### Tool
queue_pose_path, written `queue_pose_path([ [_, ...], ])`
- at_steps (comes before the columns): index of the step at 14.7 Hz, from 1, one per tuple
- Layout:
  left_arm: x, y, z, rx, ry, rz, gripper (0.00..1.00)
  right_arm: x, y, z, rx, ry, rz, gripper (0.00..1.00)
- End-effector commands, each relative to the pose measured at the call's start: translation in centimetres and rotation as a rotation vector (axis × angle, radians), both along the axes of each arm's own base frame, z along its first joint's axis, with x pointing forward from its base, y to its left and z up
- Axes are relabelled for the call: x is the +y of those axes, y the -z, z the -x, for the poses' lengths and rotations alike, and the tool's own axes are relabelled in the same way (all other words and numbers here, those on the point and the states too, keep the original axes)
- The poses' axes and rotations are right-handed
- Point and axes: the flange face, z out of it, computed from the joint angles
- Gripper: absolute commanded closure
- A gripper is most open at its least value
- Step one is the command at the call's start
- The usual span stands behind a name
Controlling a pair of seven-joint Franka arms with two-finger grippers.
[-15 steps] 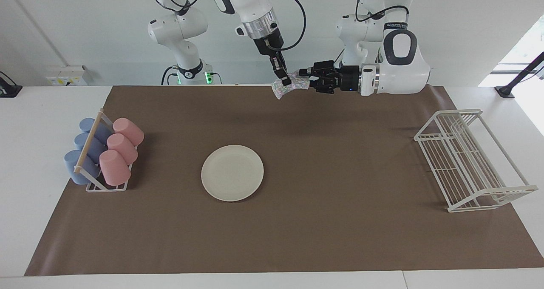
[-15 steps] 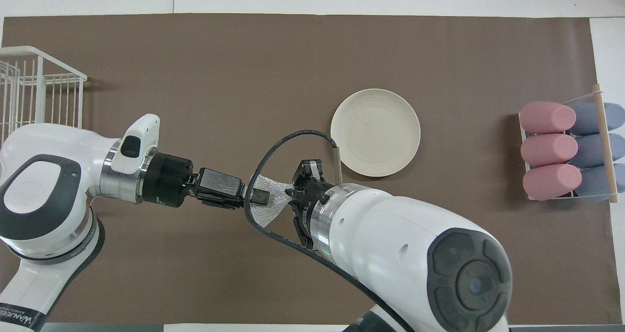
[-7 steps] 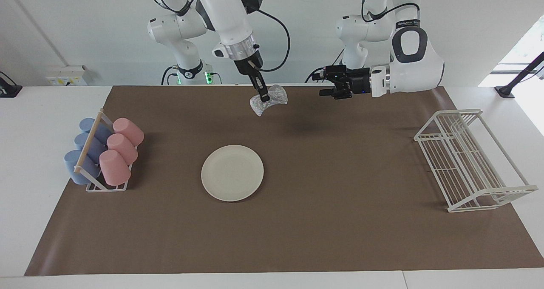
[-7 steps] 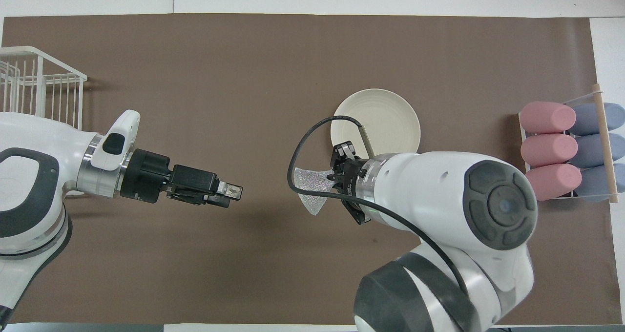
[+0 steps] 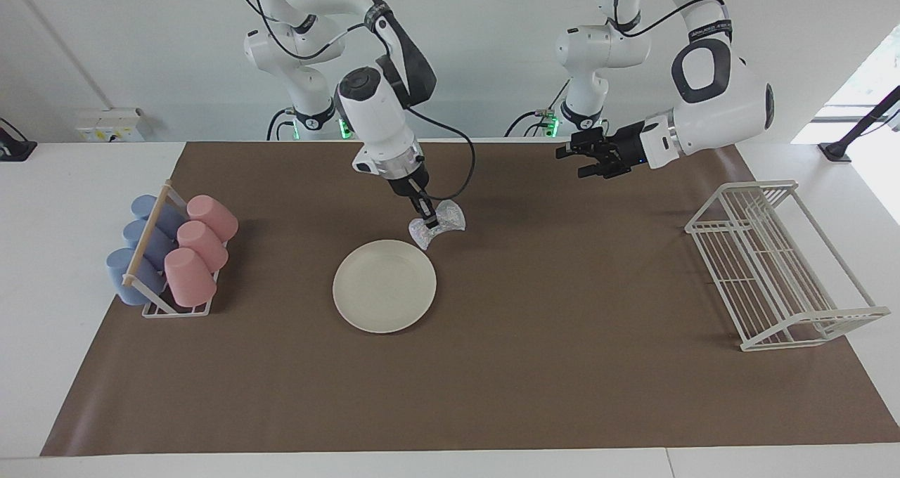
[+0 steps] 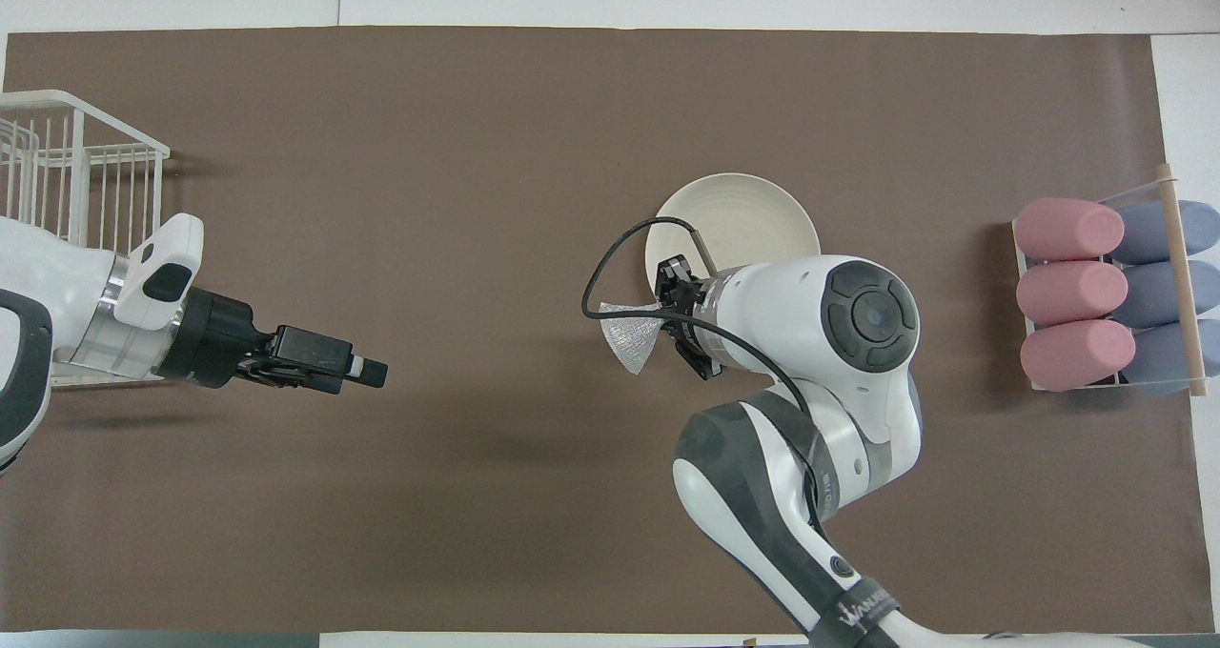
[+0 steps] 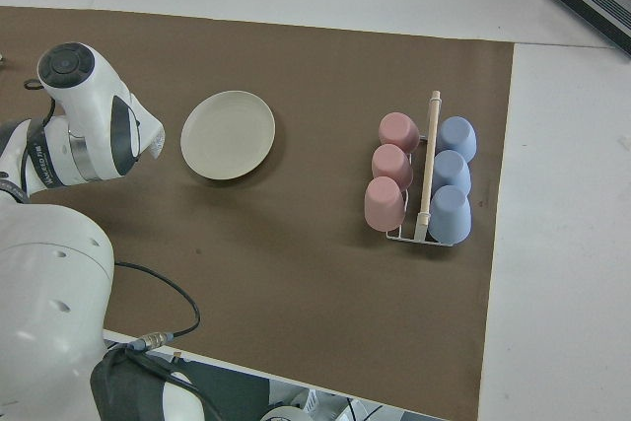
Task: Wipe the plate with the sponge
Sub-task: 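Open the left gripper while the right gripper moves the sponge onto the plate, then rub the sponge around the plate surface with the right gripper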
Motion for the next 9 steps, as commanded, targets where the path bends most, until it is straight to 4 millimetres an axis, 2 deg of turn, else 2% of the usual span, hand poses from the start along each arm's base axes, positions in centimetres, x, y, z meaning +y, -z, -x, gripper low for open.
queue_pose_path([
  [1,1.9,0.0,-0.5,-0.052,0.002,-0.131,0.0,-4.6,0.1,-1.1,-0.027,0.027,0.008,1.0],
  [4,4.1,0.4,-0.8,-0.086,0.033,-0.251,0.0,-7.6,2.4,-2.0,0.016,0.112,0.003,1.0],
  [6,5.0,0.1,-1.0,-0.107,0.047,-0.319,0.0,-7.6,4.3,-1.7,0.065,0.173,0.004,1.0],
  [9,5.4,0.2,-1.4,-0.141,0.064,-0.38,0.0,-7.2,7.2,-2.2,0.088,0.253,-0.016,1.0],
])
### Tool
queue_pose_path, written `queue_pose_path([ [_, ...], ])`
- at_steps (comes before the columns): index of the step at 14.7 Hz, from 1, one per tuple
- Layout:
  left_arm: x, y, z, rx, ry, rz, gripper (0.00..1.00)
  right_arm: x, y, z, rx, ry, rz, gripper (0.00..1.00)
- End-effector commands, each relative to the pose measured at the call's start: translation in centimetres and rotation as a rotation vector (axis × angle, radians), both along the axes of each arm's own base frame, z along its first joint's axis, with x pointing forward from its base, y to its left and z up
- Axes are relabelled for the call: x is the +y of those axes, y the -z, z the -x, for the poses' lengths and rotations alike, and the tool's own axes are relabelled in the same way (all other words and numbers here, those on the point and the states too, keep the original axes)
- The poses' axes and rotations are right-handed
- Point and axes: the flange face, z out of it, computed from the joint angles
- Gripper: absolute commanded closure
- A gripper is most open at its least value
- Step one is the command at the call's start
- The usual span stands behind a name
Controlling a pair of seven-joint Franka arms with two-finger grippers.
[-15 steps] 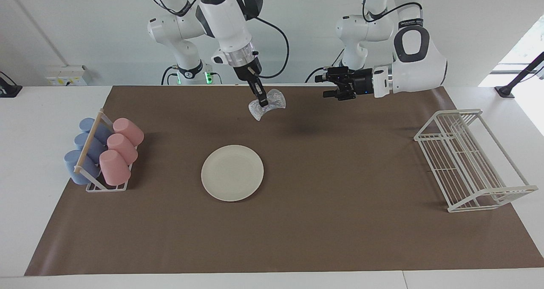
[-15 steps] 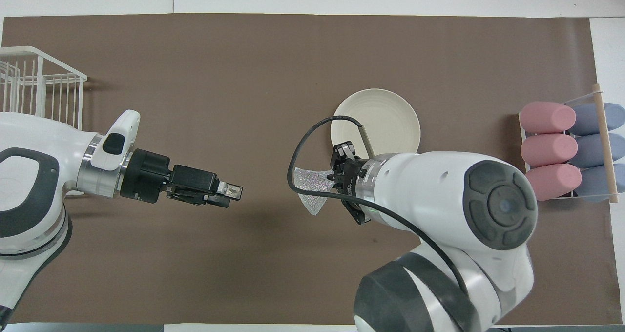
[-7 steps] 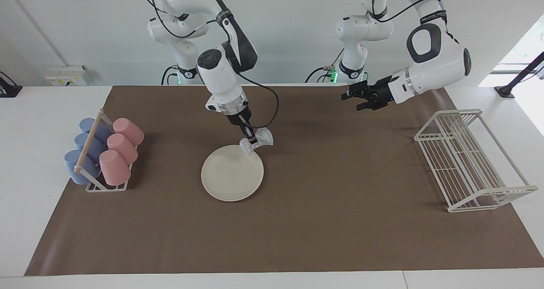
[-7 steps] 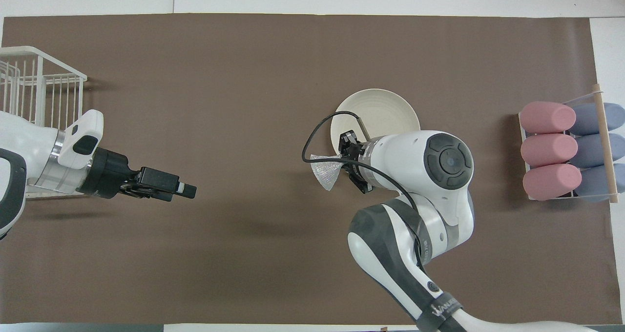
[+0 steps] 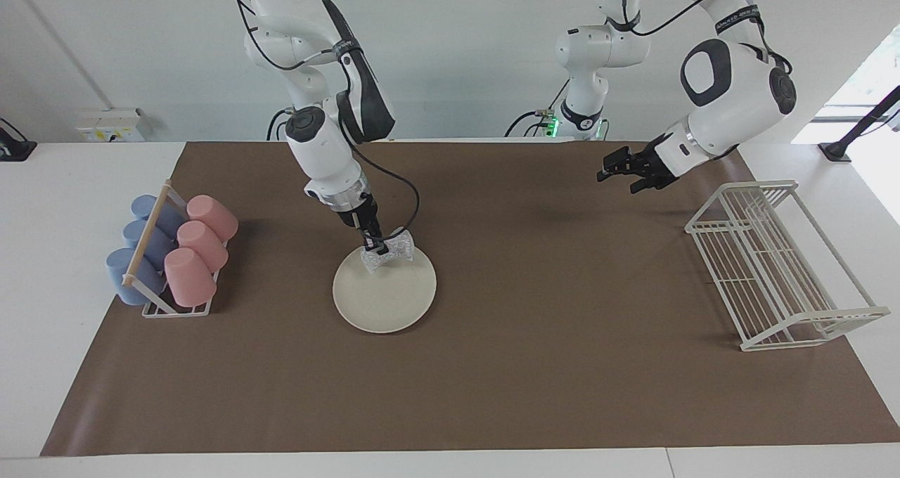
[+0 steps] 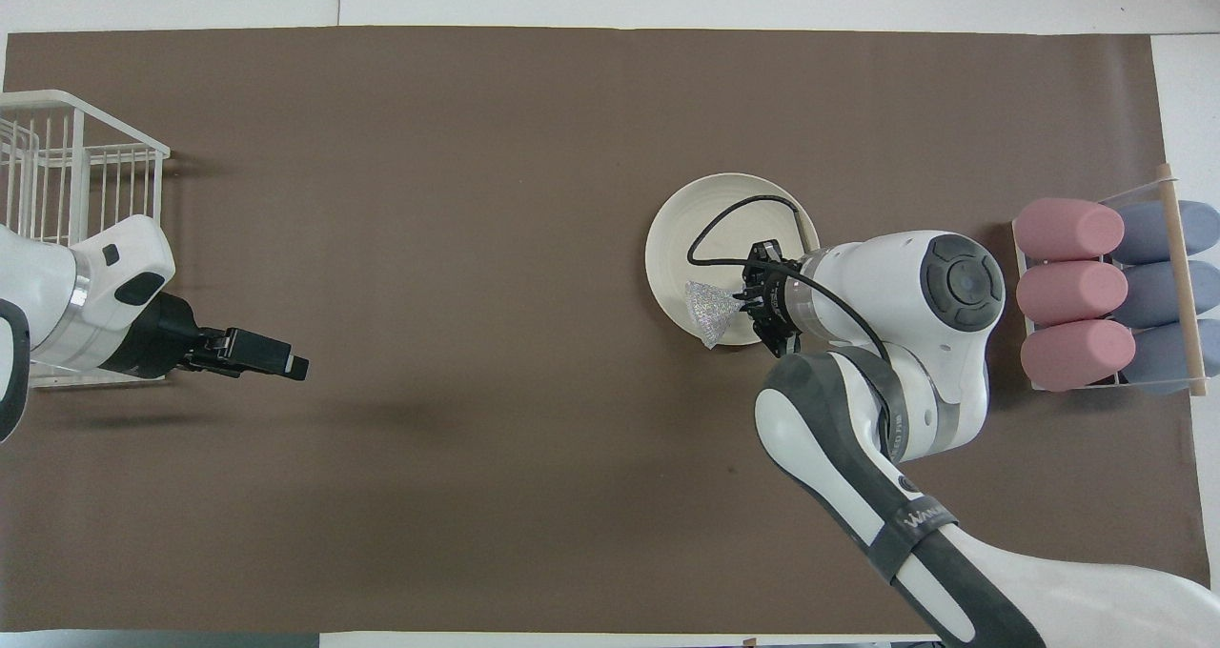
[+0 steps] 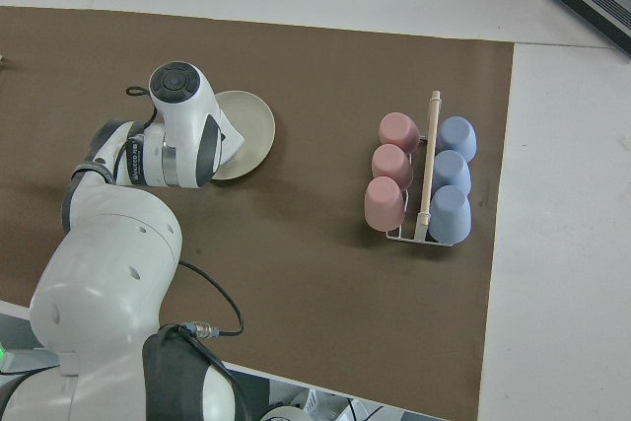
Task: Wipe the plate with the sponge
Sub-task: 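Rub the sponge around the plate surface with the right gripper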
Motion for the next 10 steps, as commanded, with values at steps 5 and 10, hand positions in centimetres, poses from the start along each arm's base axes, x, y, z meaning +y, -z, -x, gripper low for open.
queue_pose_path([
  [5,0.6,-0.5,-0.4,-0.041,-0.011,-0.046,0.0,-2.4,5.3,-1.2,0.004,-0.025,-0.015,1.0],
  [10,0.6,-0.4,-0.5,-0.041,-0.03,-0.051,0.0,-4.3,5.3,-1.9,-0.017,-0.055,-0.009,1.0],
])
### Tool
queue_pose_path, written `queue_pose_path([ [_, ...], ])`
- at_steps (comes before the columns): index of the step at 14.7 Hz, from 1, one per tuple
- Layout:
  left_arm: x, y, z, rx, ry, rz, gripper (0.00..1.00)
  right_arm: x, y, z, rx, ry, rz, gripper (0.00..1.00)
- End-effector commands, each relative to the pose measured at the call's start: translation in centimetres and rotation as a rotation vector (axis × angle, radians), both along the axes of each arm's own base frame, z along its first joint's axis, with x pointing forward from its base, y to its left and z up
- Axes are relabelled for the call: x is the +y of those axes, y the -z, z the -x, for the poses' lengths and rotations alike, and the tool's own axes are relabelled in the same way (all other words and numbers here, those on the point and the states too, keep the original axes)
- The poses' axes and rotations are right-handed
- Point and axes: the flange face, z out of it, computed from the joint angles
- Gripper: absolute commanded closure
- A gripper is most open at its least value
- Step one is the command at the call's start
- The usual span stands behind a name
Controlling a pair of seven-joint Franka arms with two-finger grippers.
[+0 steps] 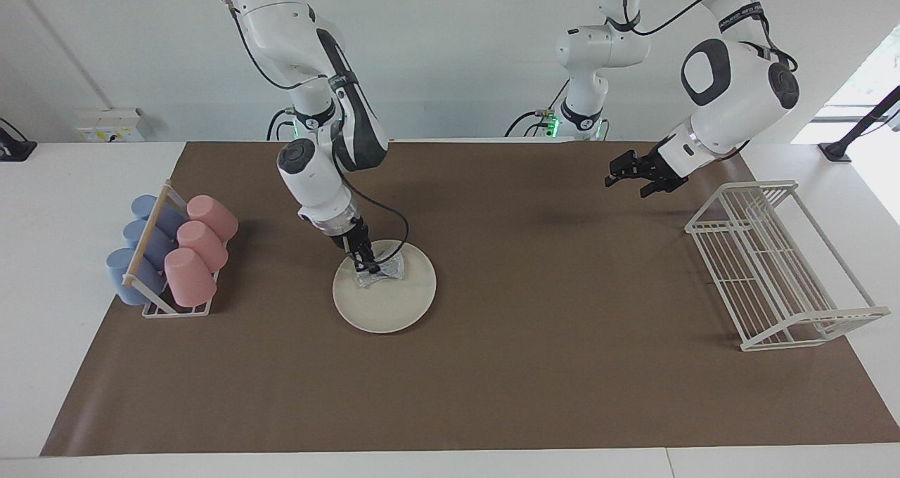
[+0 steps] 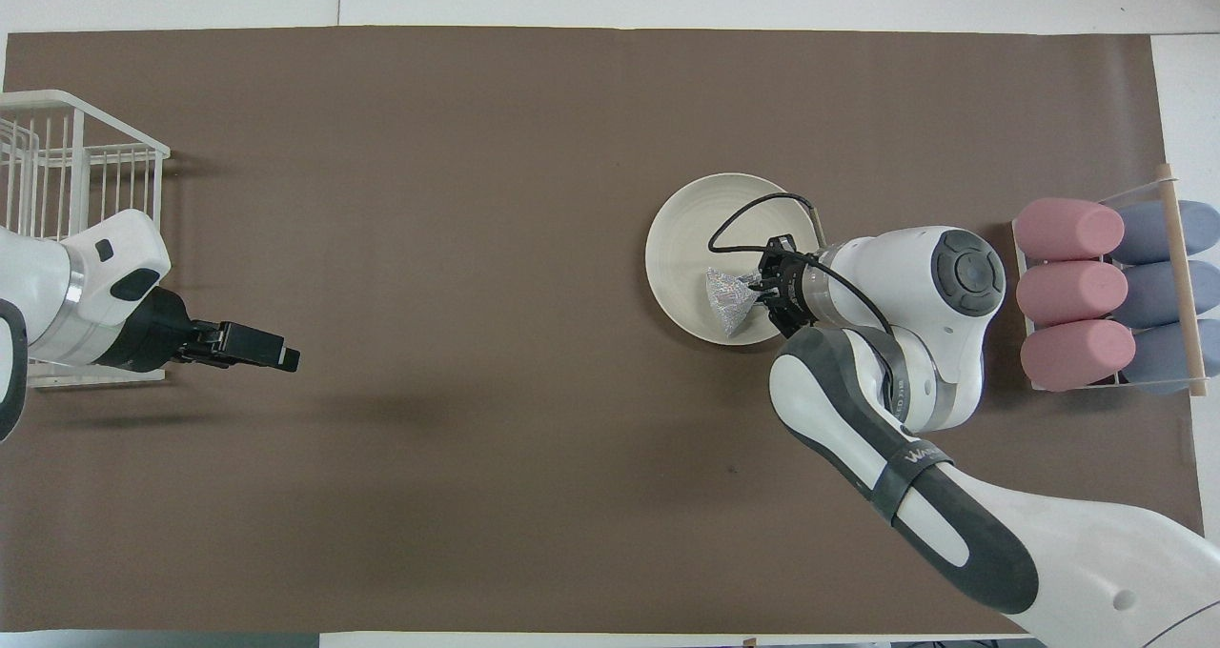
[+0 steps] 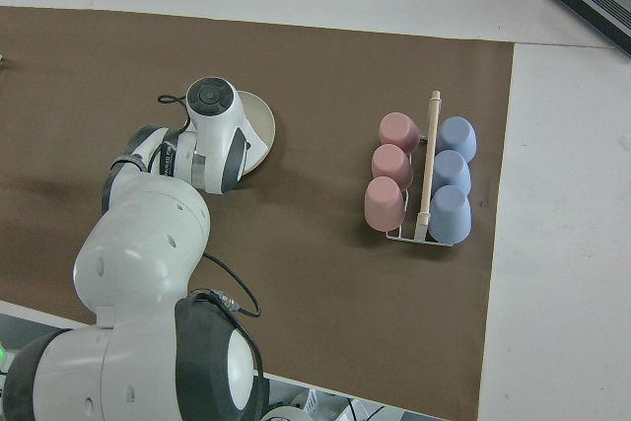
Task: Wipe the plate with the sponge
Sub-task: 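Rub the sponge around the plate surface with the right gripper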
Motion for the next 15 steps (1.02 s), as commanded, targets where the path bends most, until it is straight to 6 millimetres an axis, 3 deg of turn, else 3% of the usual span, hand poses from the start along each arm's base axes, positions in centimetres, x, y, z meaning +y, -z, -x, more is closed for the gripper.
queue_pose_path([
  [1,0.2,-0.3,-0.1,-0.011,-0.029,-0.027,0.0,-0.6,1.1,-0.1,-0.007,-0.038,-0.006,1.0],
  [4,-0.1,-0.3,-0.1,-0.007,-0.042,-0.031,0.0,-0.8,1.1,-0.2,-0.015,-0.046,-0.005,1.0],
  [6,-0.1,-0.4,-0.3,-0.019,-0.052,-0.033,0.0,0.2,1.6,-0.1,-0.011,-0.038,-0.01,1.0],
  [9,0.2,-0.4,-0.5,-0.033,-0.061,-0.036,0.0,4.2,1.7,0.5,-0.01,0.045,-0.036,1.0],
  [12,0.3,-0.4,-0.6,-0.034,-0.065,-0.036,0.0,6.7,1.1,0.7,-0.011,0.1,-0.056,1.0],
  [15,0.2,-0.4,-0.7,-0.042,-0.07,-0.037,0.0,6.9,1.4,0.7,-0.018,0.106,-0.058,1.0],
])
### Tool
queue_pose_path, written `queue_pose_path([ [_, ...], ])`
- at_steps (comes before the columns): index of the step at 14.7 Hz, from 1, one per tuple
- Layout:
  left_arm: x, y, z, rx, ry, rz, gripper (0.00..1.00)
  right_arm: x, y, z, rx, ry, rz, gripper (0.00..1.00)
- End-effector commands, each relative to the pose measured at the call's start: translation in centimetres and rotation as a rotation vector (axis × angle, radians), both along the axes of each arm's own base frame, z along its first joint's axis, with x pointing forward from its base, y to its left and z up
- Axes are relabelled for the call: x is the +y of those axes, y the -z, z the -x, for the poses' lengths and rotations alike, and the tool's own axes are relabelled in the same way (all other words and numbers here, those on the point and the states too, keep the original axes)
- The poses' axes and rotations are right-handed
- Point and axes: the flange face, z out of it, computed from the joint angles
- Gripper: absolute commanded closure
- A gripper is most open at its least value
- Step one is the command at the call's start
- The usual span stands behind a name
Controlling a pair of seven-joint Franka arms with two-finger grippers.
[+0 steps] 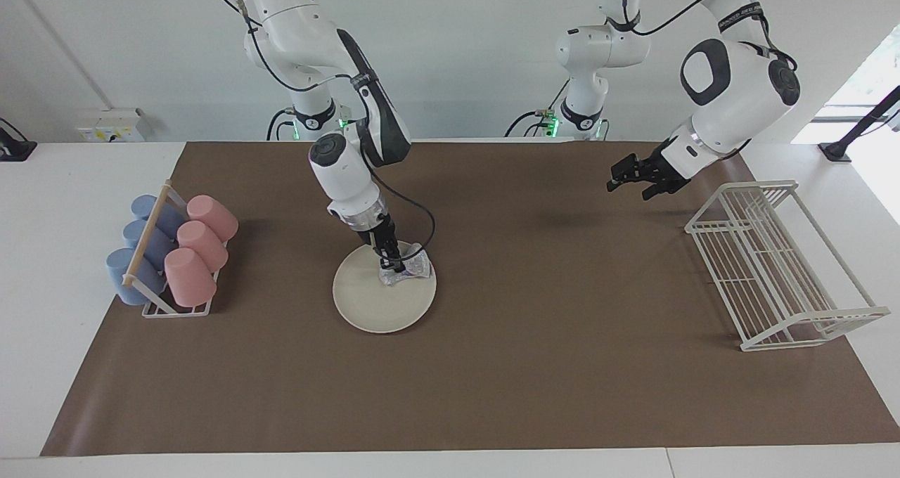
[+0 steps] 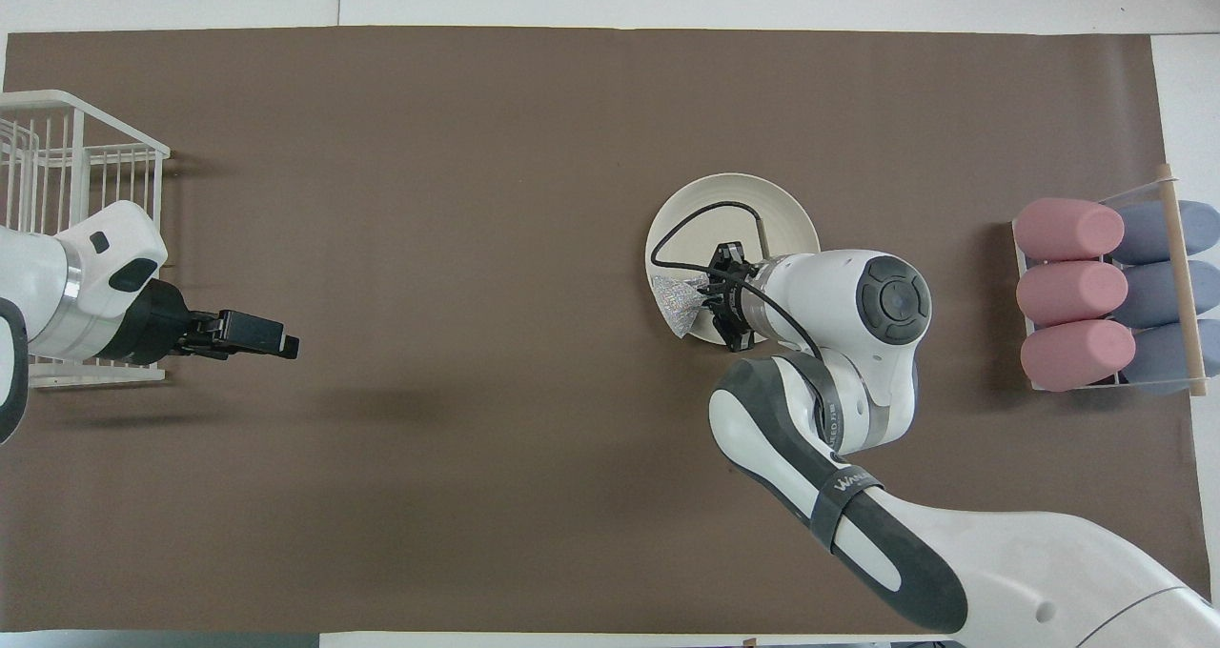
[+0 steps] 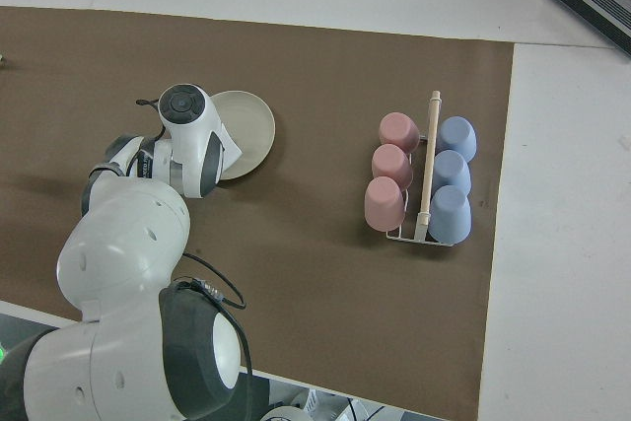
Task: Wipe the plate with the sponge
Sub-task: 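Rub the sponge around the plate surface with the right gripper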
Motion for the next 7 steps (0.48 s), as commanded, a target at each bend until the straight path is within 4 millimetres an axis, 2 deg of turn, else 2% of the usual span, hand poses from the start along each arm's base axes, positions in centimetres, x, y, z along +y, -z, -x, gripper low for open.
queue_pose_path([
  [1,0.4,-0.2,-0.3,-0.018,-0.021,-0.024,0.0,-0.7,1.1,-0.8,0.006,0.017,-0.013,1.0],
  [3,0.6,-0.1,-0.2,-0.018,-0.025,-0.025,0.0,-1.7,1.2,-1.1,-0.009,-0.041,0.001,1.0],
  [7,0.7,0.0,-0.4,-0.03,-0.033,-0.027,0.0,-6.9,1.5,-2.5,-0.055,-0.163,0.04,1.0],
])
